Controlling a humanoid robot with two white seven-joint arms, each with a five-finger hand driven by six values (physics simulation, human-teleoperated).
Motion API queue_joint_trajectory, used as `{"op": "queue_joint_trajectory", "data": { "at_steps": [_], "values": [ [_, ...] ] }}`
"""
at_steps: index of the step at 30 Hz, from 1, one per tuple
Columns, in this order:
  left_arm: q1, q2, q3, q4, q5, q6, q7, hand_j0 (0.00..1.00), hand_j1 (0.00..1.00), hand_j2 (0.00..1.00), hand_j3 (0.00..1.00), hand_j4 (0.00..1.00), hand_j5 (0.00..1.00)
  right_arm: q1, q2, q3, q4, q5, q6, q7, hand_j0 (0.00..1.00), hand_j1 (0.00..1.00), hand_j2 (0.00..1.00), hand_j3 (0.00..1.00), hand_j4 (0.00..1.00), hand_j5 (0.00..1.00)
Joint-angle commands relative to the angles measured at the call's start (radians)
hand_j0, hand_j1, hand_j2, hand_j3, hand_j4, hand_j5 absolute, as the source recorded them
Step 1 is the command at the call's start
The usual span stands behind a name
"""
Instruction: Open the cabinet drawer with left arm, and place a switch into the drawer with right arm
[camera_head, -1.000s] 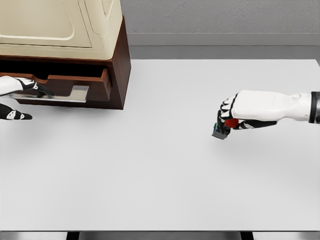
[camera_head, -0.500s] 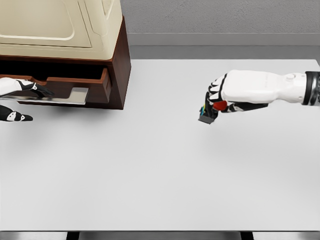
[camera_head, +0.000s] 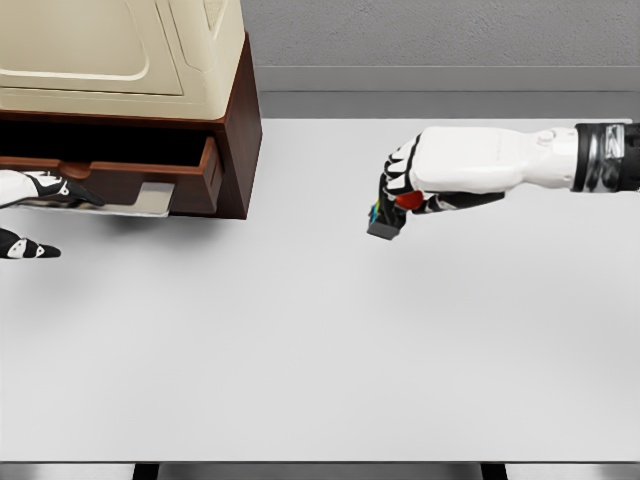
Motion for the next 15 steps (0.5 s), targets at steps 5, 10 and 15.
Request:
{"op": "queue_joint_trajectory", "data": {
  "at_steps": [5,10,15],
  "values": [
    [0.003,0.015,-0.011,-0.020,-0.012,-0.015,0.010,0.80,0.80,0.80,0.80,0.80,0.80,-0.021,0.045,0.023,0.028,-0.007,0.003,0.000,0.42,0.42,0.42,0.42,0.42,0.42],
    [0.020,0.021,-0.013,-0.022,-0.012,-0.015,0.022,0.80,0.80,0.80,0.80,0.80,0.80,-0.061,0.070,0.035,0.032,-0.008,0.003,0.000,0.42,0.42,0.42,0.42,0.42,0.42],
    [0.038,0.034,-0.011,-0.023,-0.010,-0.015,0.044,0.80,0.80,0.80,0.80,0.80,0.80,-0.084,0.085,0.043,0.032,-0.021,0.003,0.000,0.42,0.42,0.42,0.42,0.42,0.42]
  ]
}}
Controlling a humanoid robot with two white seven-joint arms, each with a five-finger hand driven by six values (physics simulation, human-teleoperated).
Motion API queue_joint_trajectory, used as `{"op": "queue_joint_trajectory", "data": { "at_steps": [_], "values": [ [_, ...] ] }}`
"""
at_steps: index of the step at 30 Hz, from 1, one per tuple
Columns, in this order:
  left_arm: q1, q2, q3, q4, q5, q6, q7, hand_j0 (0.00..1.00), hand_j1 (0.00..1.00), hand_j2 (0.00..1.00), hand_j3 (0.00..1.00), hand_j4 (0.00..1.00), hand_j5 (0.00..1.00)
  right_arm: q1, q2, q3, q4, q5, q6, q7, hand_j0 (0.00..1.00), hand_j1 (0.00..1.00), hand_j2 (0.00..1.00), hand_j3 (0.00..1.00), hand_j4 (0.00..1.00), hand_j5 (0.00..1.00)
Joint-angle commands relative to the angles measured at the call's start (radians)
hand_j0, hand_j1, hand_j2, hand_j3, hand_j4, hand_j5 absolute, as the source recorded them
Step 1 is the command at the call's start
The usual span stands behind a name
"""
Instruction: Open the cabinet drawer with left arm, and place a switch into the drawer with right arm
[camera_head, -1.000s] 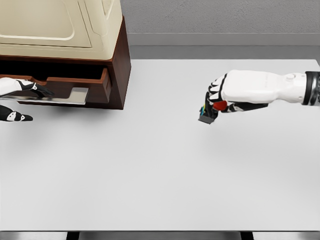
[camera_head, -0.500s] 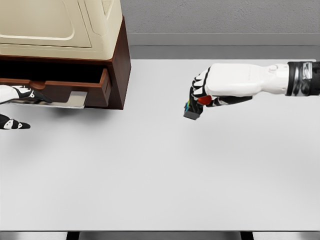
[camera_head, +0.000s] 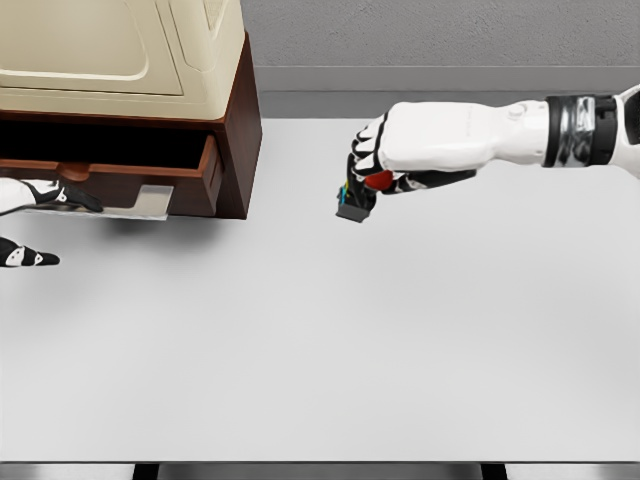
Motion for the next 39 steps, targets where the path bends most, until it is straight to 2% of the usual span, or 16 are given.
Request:
{"op": "queue_joint_trajectory", "data": {
  "at_steps": [1,6,18,26,30,35,39],
  "values": [
    [0.000,0.007,-0.006,-0.007,-0.015,-0.006,0.003,0.80,0.80,0.80,0.80,0.80,0.80,-0.002,0.006,0.000,0.002,-0.011,0.003,-0.002,0.42,0.42,0.42,0.42,0.42,0.42],
    [0.025,0.024,-0.003,-0.021,-0.001,-0.006,0.004,0.80,0.80,0.80,0.80,0.80,0.80,-0.021,0.032,0.002,0.014,-0.019,0.003,0.000,0.42,0.42,0.42,0.42,0.42,0.42],
    [0.028,0.050,-0.003,-0.029,0.019,-0.006,0.007,0.78,0.78,0.78,0.78,0.78,0.78,-0.109,0.117,0.038,0.060,-0.027,0.003,0.000,0.42,0.42,0.42,0.42,0.42,0.42],
    [0.031,0.063,-0.006,-0.030,0.026,-0.006,0.007,0.78,0.78,0.78,0.78,0.78,0.78,-0.169,0.157,0.061,0.108,-0.040,0.003,0.000,0.42,0.42,0.42,0.42,0.42,0.42],
    [0.043,0.070,-0.005,-0.030,0.034,-0.006,0.007,0.78,0.78,0.78,0.78,0.78,0.78,-0.193,0.198,0.077,0.132,-0.040,0.003,0.000,0.42,0.42,0.42,0.42,0.42,0.42],
    [0.044,0.083,-0.006,-0.042,0.036,-0.006,0.010,0.76,0.76,0.76,0.76,0.76,0.76,-0.236,0.258,0.103,0.198,-0.040,0.003,0.012,0.42,0.42,0.42,0.42,0.42,0.42],
    [0.057,0.087,-0.005,-0.046,0.037,-0.006,0.023,0.76,0.76,0.76,0.76,0.76,0.76,-0.255,0.276,0.103,0.206,-0.040,0.003,0.013,0.42,0.42,0.42,0.42,0.42,0.42]
  ]
}}
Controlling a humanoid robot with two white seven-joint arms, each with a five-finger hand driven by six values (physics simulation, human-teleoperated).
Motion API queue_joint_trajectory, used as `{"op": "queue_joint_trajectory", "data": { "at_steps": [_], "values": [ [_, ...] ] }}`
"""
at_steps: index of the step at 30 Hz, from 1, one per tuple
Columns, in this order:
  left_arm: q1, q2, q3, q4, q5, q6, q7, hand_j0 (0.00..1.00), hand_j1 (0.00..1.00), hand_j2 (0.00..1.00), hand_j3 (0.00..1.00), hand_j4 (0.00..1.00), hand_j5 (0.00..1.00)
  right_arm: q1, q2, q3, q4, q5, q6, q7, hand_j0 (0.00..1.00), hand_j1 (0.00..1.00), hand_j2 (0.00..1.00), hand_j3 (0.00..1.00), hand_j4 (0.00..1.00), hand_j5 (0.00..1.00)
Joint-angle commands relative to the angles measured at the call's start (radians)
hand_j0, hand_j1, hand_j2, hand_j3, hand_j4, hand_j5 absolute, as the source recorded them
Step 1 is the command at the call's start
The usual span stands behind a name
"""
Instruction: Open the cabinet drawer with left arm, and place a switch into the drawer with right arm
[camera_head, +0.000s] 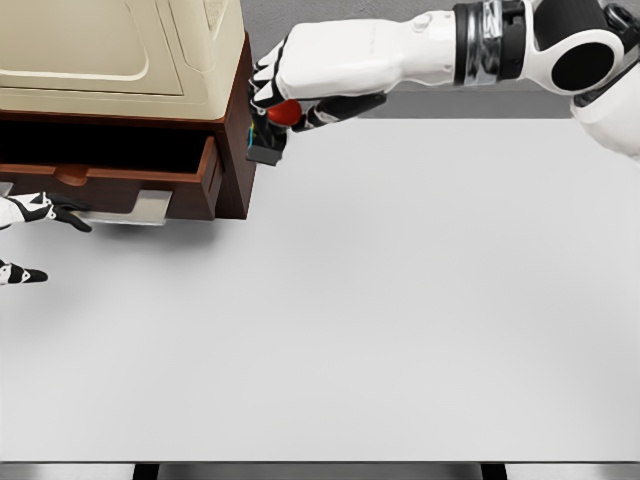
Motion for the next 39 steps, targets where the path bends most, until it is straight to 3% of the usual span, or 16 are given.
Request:
{"op": "queue_joint_trajectory", "data": {
  "at_steps": [1,7,16,30,39],
  "values": [
    [0.000,0.011,0.003,-0.004,0.005,0.003,0.005,0.76,0.76,0.76,0.76,0.76,0.76,0.000,0.014,0.001,0.009,-0.008,0.003,0.001,0.42,0.42,0.42,0.42,0.42,0.42],
    [-0.002,0.025,0.005,-0.010,0.009,0.003,0.005,0.75,0.75,0.75,0.75,0.75,0.75,-0.034,0.086,0.023,0.063,-0.006,0.003,0.005,0.42,0.42,0.42,0.42,0.42,0.42],
    [0.000,0.034,0.005,-0.035,0.008,0.003,0.006,0.74,0.74,0.74,0.74,0.74,0.74,-0.049,0.111,0.037,0.089,-0.006,0.003,0.006,0.42,0.42,0.42,0.42,0.42,0.42],
    [-0.003,0.033,0.012,-0.041,0.008,0.003,0.006,0.74,0.74,0.74,0.74,0.74,0.74,-0.100,0.259,0.078,0.248,-0.005,0.003,0.031,0.43,0.43,0.43,0.43,0.43,0.43],
    [-0.012,0.028,0.037,-0.033,0.008,0.003,0.037,0.76,0.76,0.76,0.76,0.76,0.76,-0.117,0.321,0.083,0.336,-0.005,0.003,0.038,0.43,0.43,0.43,0.43,0.43,0.43]
  ]
}}
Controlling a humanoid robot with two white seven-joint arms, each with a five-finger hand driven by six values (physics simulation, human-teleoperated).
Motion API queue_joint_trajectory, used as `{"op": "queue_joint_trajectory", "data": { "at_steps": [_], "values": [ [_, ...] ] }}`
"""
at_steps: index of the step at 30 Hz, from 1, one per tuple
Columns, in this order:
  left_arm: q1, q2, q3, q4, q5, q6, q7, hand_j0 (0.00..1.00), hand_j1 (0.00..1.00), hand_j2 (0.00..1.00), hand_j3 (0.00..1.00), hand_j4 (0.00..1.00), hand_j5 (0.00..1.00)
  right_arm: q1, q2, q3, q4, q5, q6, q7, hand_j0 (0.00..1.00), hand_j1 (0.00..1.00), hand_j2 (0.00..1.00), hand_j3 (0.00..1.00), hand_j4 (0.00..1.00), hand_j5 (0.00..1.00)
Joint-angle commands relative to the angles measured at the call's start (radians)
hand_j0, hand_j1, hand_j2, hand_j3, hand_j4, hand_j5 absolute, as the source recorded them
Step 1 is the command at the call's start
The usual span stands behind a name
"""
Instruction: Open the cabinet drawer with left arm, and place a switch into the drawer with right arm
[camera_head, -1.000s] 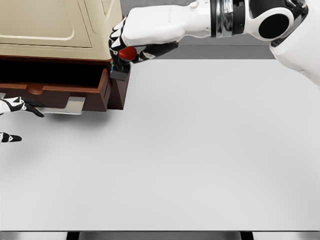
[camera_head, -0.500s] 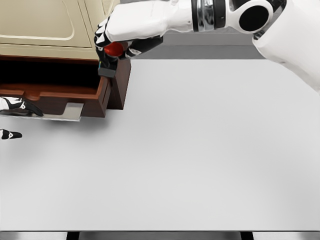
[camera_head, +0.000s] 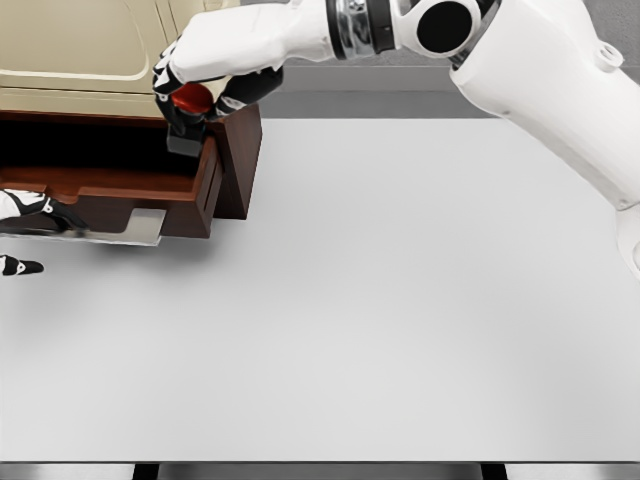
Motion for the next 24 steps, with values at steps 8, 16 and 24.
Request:
{"op": "queue_joint_trajectory", "data": {
  "at_steps": [8,16,24],
  "values": [
    [-0.001,0.000,0.010,0.000,0.034,0.007,0.036,0.71,0.71,0.71,0.71,0.71,0.71,-0.009,0.049,0.009,0.046,-0.006,0.003,0.003,0.43,0.43,0.43,0.43,0.43,0.43],
    [-0.017,0.003,0.031,-0.018,0.033,0.007,0.036,0.63,0.63,0.63,0.63,0.63,0.63,-0.034,0.109,0.022,0.132,-0.004,0.003,0.005,0.43,0.43,0.43,0.43,0.43,0.43],
    [-0.015,0.023,0.068,-0.041,0.024,0.007,0.034,0.57,0.57,0.57,0.57,0.57,0.57,-0.041,0.151,0.033,0.192,-0.004,0.003,0.005,0.43,0.43,0.43,0.43,0.43,0.43]
  ]
}}
